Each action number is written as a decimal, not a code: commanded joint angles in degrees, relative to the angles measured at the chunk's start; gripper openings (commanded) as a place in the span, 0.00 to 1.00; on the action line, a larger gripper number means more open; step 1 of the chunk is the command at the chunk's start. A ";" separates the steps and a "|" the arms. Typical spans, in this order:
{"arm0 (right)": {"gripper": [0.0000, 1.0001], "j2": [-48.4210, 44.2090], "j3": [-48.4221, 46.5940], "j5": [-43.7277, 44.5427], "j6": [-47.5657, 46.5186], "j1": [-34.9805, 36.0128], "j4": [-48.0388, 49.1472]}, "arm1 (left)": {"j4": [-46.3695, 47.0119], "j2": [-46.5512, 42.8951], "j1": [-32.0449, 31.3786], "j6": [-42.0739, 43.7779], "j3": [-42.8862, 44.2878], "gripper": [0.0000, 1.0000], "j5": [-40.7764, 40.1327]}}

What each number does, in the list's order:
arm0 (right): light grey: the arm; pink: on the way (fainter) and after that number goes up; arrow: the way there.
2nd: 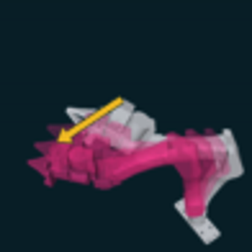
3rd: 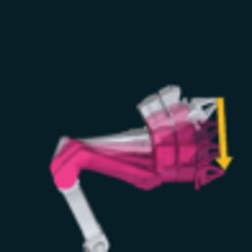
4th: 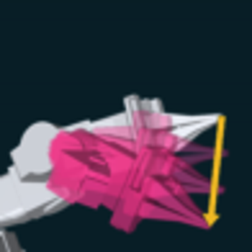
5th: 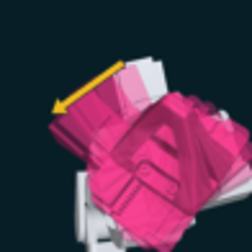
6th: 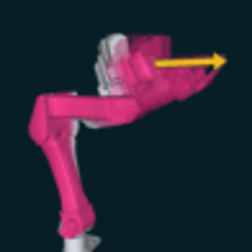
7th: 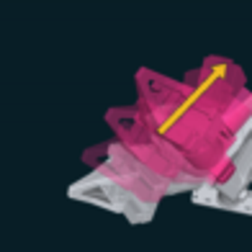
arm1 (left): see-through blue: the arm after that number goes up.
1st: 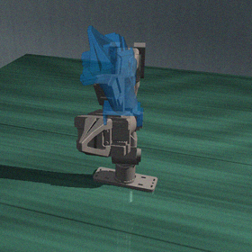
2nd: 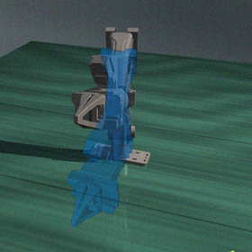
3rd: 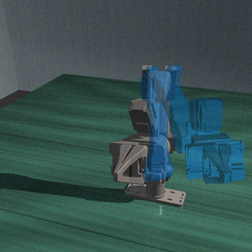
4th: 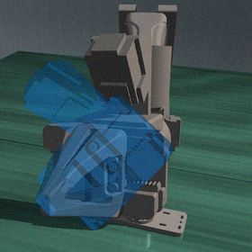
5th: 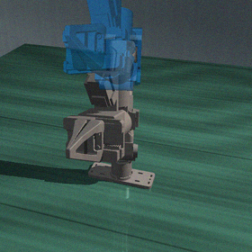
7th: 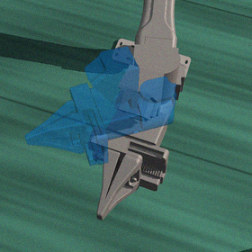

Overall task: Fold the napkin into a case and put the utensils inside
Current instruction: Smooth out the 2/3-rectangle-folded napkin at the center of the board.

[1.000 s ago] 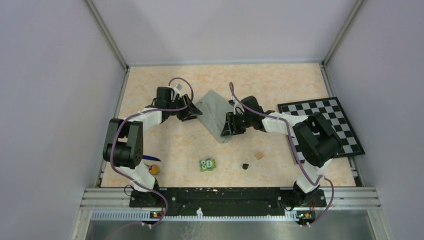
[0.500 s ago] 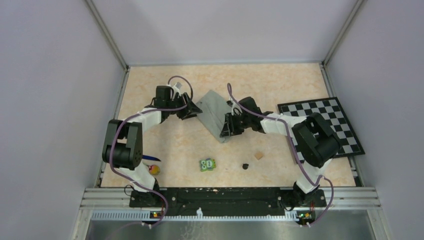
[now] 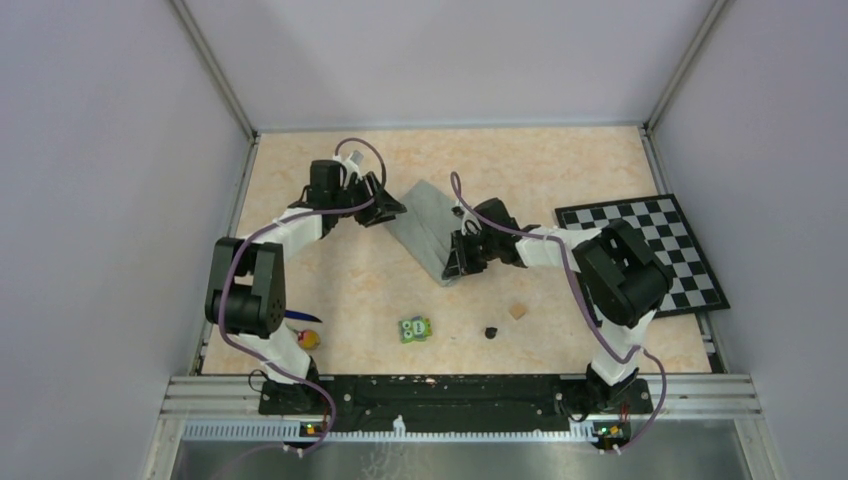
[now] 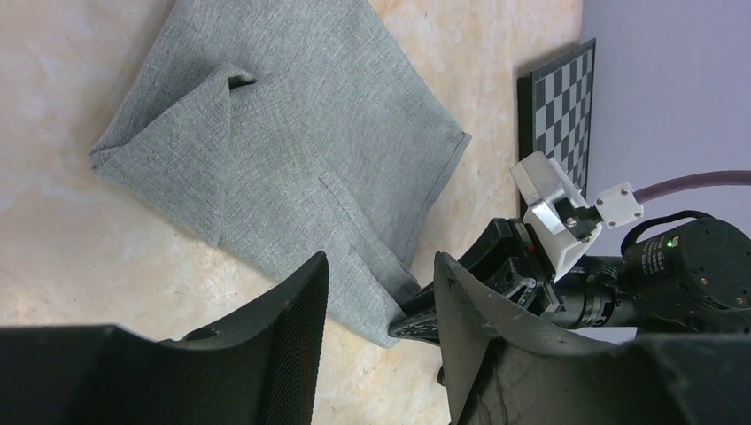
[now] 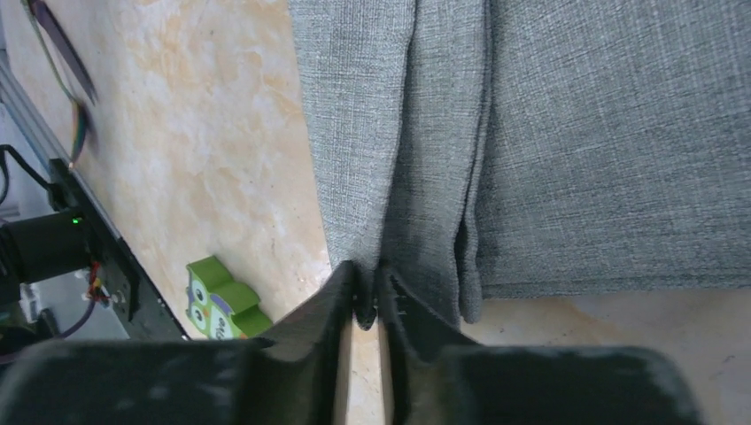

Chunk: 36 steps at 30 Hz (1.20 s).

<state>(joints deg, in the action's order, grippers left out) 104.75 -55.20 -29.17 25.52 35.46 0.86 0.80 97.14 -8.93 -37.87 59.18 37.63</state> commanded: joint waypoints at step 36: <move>0.00 2.30 -11.27 3.34 -6.33 -4.87 -8.79 | -33.12 28.35 -9.05 30.10 43.52 0.63 -32.07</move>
<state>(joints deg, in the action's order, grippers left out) 106.59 -65.32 -24.80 19.25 30.72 -9.87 -29.02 124.25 -17.32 -11.18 99.42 10.28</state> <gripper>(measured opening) 0.011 0.643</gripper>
